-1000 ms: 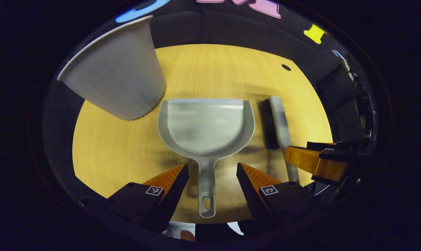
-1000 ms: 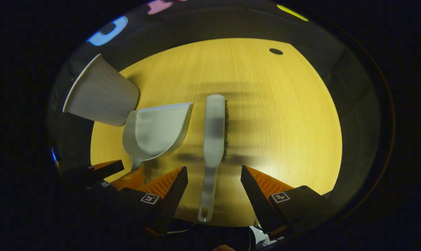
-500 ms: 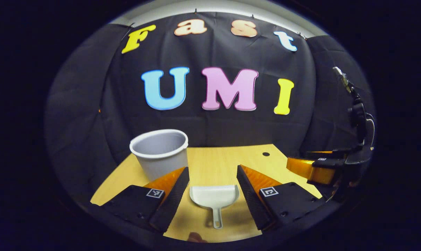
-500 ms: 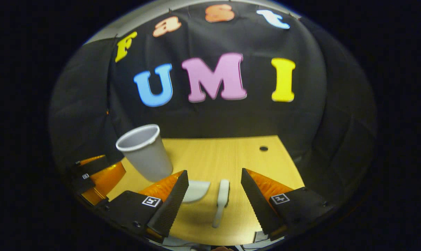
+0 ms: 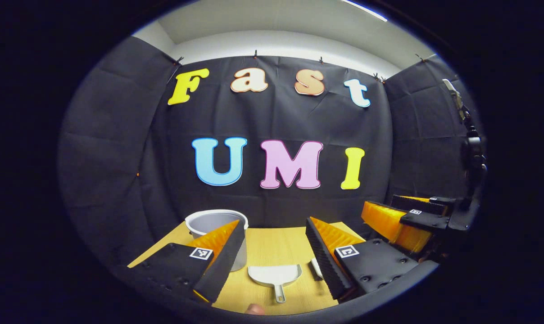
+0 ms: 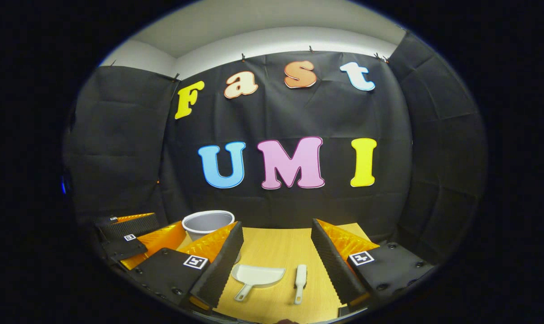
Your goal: Pick up the small broom and dustpan from the desktop, sweep the trash into the dustpan with the broom, and then empty the trash into the garbage bin.
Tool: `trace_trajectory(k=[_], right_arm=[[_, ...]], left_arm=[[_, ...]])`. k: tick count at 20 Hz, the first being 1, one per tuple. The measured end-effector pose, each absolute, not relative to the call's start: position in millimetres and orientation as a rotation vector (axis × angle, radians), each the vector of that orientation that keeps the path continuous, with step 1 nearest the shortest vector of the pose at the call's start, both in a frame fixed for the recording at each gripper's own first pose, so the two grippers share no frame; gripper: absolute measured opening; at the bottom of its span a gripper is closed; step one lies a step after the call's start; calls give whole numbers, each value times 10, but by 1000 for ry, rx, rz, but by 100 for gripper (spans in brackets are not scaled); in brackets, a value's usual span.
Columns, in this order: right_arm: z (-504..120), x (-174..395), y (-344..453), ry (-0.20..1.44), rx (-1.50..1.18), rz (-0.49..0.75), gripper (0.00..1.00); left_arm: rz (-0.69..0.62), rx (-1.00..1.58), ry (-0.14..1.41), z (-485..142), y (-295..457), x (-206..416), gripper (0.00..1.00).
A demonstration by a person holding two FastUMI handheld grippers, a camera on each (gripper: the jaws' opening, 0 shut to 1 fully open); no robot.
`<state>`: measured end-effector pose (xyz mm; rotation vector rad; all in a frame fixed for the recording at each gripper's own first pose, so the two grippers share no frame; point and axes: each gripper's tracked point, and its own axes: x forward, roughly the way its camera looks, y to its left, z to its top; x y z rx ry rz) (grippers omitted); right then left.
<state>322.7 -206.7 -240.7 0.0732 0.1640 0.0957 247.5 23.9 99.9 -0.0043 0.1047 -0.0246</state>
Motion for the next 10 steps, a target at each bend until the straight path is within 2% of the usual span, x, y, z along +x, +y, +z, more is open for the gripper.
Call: trace_trajectory(k=[2,9,10], right_arm=[[-2375,3210,-2082,161,69,93,98],[-2303,3198,-2063,115,95,71,97],[-2310,3212,-2061,115,93,71,97]], left_arm=[[-22,16,94,966,239,2381,81],[-8,-35,142,767,223,2123,80],[0,-34,148,757,253,2111,83]])
